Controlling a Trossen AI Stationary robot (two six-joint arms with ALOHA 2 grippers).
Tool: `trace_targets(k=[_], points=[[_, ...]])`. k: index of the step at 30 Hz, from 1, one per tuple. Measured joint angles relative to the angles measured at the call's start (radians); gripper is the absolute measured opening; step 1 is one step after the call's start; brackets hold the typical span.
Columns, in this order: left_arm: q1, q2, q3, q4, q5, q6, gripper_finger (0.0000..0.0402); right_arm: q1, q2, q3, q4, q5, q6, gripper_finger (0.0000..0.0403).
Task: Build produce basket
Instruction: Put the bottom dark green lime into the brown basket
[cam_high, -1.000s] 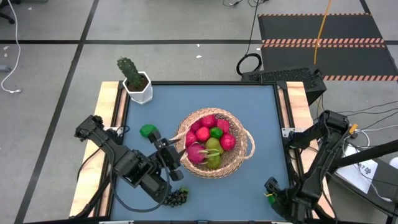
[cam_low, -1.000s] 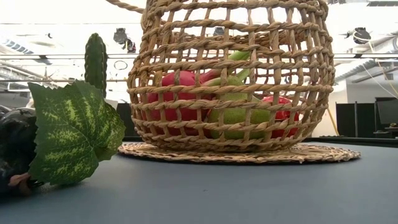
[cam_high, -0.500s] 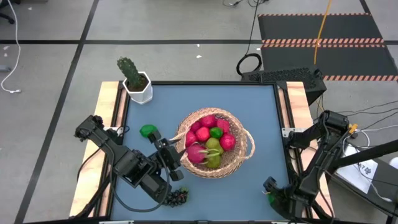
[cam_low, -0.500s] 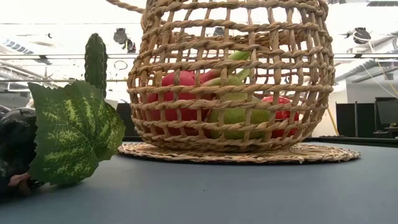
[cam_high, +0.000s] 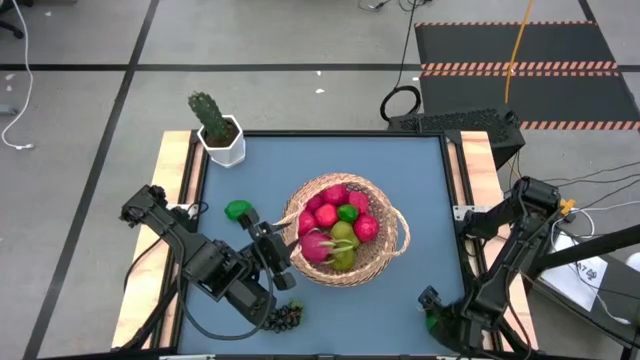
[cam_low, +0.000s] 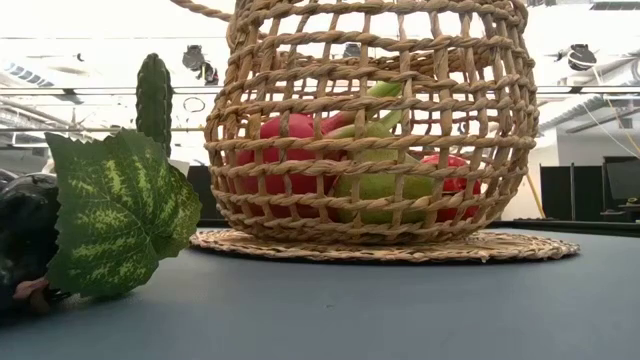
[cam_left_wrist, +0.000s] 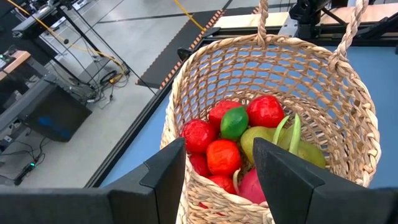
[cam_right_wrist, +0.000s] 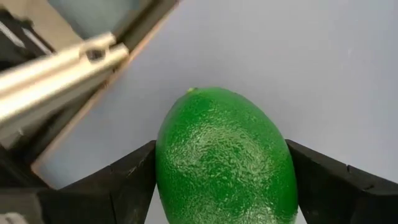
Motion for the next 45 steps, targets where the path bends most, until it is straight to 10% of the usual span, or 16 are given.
trace_targets(k=[22, 45], points=[[0.000, 0.000, 0.000, 0.000, 0.000, 0.001, 0.0189, -0.132, -0.247, 0.000, 0.319, 0.248, -0.050, 0.0309], [0.000, 0.000, 0.000, 0.000, 0.002, 0.000, 0.0189, -0.148, -0.410, 0.001, 0.884, 0.715, -0.659, 0.0309]])
